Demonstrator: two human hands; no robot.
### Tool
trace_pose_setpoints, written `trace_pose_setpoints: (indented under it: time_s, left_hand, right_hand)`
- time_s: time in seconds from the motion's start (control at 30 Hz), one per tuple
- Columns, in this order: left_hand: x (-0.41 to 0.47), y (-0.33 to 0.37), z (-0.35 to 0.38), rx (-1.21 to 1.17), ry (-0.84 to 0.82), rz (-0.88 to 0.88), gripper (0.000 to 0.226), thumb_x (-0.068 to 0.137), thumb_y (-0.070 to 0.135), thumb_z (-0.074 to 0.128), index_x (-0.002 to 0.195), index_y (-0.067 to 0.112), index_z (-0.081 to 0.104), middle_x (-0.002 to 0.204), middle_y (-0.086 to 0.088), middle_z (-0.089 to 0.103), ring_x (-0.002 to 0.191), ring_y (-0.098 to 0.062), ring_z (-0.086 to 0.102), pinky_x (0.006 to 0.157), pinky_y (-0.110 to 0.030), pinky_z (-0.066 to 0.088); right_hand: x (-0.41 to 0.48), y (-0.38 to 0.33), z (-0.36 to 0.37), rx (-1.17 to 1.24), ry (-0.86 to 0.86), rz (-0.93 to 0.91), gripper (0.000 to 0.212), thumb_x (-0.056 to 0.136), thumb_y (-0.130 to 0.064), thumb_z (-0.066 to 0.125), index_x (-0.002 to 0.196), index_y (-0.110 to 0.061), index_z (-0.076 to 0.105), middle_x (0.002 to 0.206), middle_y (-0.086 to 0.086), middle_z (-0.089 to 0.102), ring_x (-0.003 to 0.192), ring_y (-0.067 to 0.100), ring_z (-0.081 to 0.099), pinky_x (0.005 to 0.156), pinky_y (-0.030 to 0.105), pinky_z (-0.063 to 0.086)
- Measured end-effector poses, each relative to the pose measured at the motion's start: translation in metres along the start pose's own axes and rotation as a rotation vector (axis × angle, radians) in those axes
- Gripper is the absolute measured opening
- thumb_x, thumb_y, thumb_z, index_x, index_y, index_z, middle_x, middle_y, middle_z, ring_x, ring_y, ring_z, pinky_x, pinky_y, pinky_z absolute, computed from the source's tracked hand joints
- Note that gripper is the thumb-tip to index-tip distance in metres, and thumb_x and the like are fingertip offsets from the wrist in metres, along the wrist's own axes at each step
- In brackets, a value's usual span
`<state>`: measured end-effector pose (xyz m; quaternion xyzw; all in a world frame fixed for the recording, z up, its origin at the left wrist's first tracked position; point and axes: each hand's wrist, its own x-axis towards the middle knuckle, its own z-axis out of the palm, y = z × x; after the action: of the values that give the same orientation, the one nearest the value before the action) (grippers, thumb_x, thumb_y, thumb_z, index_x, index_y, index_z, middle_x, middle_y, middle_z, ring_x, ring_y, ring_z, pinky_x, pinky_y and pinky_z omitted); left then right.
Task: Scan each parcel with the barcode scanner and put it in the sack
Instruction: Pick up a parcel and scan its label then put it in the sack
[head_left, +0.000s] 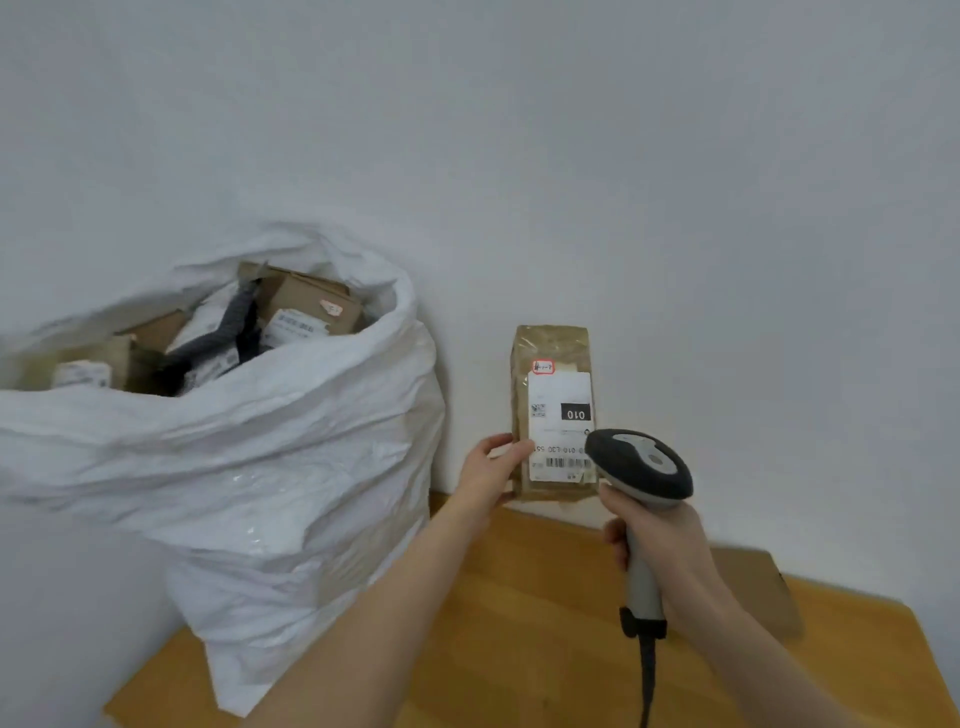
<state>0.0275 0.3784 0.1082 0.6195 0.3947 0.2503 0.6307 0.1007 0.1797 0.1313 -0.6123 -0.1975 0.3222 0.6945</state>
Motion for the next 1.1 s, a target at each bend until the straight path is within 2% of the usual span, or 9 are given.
trace_pose_setpoints:
  time_s: [0.1, 0.27, 0.43, 0.53, 0.67, 0.8, 0.93, 1.0, 1.1]
  left_hand:
    - [-0.005, 0.065, -0.030, 0.039, 0.042, 0.108, 0.036, 0.083, 0.039, 0.072, 0.113, 0.028, 0.056, 0.094, 0.005, 0.074, 0.080, -0.008, 0.071, 0.067, -0.027, 0.057]
    - [-0.023, 0.185, -0.108, 0.186, 0.290, 0.370, 0.019, 0.078, 0.036, 0.076, 0.092, 0.029, 0.065, 0.074, 0.014, 0.068, 0.054, 0.006, 0.061, 0.047, -0.013, 0.045]
    - [-0.033, 0.272, -0.200, 0.660, 0.594, 0.505, 0.046, 0.073, 0.051, 0.071, 0.113, 0.028, 0.064, 0.100, 0.007, 0.068, 0.088, -0.013, 0.067, 0.078, -0.032, 0.056]
    - [-0.018, 0.289, -0.244, 1.070, 0.746, 0.455, 0.051, 0.077, 0.057, 0.066, 0.119, 0.027, 0.062, 0.107, 0.004, 0.067, 0.087, -0.020, 0.065, 0.075, -0.035, 0.058]
    - [0.021, 0.271, -0.274, 1.590, 0.926, 0.379, 0.050, 0.074, 0.060, 0.061, 0.112, 0.028, 0.063, 0.114, -0.009, 0.056, 0.107, -0.030, 0.050, 0.089, -0.037, 0.040]
    - [0.037, 0.282, -0.316, 1.664, 1.079, 0.397, 0.050, 0.074, 0.063, 0.061, 0.106, 0.026, 0.066, 0.114, -0.011, 0.054, 0.107, -0.031, 0.047, 0.088, -0.040, 0.037]
    - [0.035, 0.301, -0.366, 1.585, 0.861, 0.062, 0.048, 0.077, 0.060, 0.063, 0.096, 0.016, 0.061, 0.089, 0.000, 0.062, 0.084, -0.020, 0.058, 0.069, -0.031, 0.043]
    - [0.038, 0.285, -0.385, 1.541, 0.712, -0.084, 0.040, 0.082, 0.051, 0.066, 0.098, 0.014, 0.061, 0.085, 0.003, 0.063, 0.082, -0.019, 0.061, 0.074, -0.034, 0.050]
    - [0.053, 0.247, -0.406, 1.382, 0.637, -0.112, 0.036, 0.091, 0.039, 0.061, 0.115, 0.012, 0.061, 0.106, -0.002, 0.068, 0.097, -0.022, 0.065, 0.088, -0.038, 0.053]
  right_hand:
    - [0.023, -0.038, 0.037, 0.070, -0.062, -0.098, 0.011, 0.086, -0.020, 0.070, 0.092, -0.012, 0.067, 0.056, 0.006, 0.066, 0.042, 0.011, 0.056, 0.042, 0.021, 0.047]
    - [0.054, -0.101, 0.111, 0.161, -0.162, -0.188, 0.012, 0.085, -0.020, 0.072, 0.087, -0.010, 0.067, 0.055, 0.005, 0.066, 0.041, 0.010, 0.055, 0.041, 0.022, 0.046]
    - [0.082, -0.132, 0.183, 0.165, -0.195, -0.178, 0.021, 0.081, -0.024, 0.076, 0.077, -0.005, 0.067, 0.054, 0.008, 0.066, 0.038, 0.012, 0.052, 0.044, 0.027, 0.043]
    - [0.101, -0.133, 0.213, 0.153, -0.167, -0.171, 0.023, 0.081, -0.024, 0.076, 0.074, -0.005, 0.066, 0.054, 0.007, 0.066, 0.041, 0.013, 0.053, 0.048, 0.029, 0.044]
    - [0.129, -0.123, 0.229, 0.138, -0.066, -0.176, 0.023, 0.081, -0.027, 0.075, 0.077, -0.006, 0.067, 0.059, 0.006, 0.068, 0.052, 0.016, 0.058, 0.057, 0.030, 0.047]
    - [0.159, -0.116, 0.238, 0.107, -0.016, -0.185, 0.025, 0.079, -0.029, 0.076, 0.076, -0.006, 0.067, 0.056, 0.004, 0.068, 0.053, 0.017, 0.060, 0.063, 0.034, 0.051]
    - [0.174, -0.112, 0.257, 0.107, -0.011, -0.181, 0.027, 0.078, -0.030, 0.077, 0.072, -0.006, 0.067, 0.054, 0.004, 0.068, 0.055, 0.019, 0.060, 0.068, 0.036, 0.053]
    - [0.178, -0.107, 0.269, 0.117, -0.024, -0.172, 0.027, 0.079, -0.028, 0.077, 0.072, -0.004, 0.067, 0.056, 0.005, 0.068, 0.055, 0.019, 0.059, 0.066, 0.035, 0.052]
    - [0.180, -0.099, 0.285, 0.131, -0.062, -0.158, 0.026, 0.079, -0.027, 0.078, 0.077, -0.003, 0.068, 0.062, 0.009, 0.071, 0.056, 0.020, 0.058, 0.065, 0.035, 0.052]
